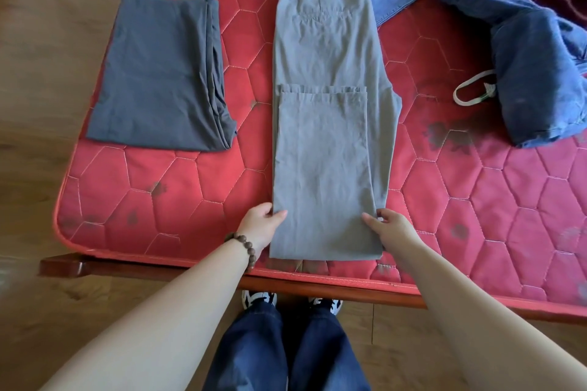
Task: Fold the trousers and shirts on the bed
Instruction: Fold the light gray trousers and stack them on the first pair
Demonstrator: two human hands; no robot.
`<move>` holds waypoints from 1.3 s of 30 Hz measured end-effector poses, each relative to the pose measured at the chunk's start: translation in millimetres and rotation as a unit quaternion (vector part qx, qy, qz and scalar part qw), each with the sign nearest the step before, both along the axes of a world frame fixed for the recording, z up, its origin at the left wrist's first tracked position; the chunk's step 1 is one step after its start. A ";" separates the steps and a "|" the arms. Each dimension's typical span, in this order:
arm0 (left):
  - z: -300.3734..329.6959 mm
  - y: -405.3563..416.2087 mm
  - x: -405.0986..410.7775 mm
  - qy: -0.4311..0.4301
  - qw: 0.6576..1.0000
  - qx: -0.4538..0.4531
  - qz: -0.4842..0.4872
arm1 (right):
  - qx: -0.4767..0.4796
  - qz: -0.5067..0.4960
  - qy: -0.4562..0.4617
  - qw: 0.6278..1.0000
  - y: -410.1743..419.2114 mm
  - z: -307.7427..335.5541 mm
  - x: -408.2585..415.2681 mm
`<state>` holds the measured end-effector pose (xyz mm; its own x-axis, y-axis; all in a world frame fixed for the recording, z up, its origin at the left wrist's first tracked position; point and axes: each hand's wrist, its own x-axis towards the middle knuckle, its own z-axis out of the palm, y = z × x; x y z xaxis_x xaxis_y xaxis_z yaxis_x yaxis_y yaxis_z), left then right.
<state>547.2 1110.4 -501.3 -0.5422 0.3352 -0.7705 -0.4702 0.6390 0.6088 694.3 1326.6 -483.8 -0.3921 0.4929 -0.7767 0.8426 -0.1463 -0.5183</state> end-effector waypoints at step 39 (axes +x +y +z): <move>-2.0 -26.1 35.2 0.009 0.995 -0.069 -0.068 | -0.032 0.029 -0.061 0.997 -33.0 -6.3 47.0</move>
<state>582.4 1084.3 -503.4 -0.5131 0.2972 -0.8053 -0.3644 0.7740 0.5178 741.3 1293.7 -490.1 -0.3194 0.4200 -0.8495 0.9069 -0.1243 -0.4025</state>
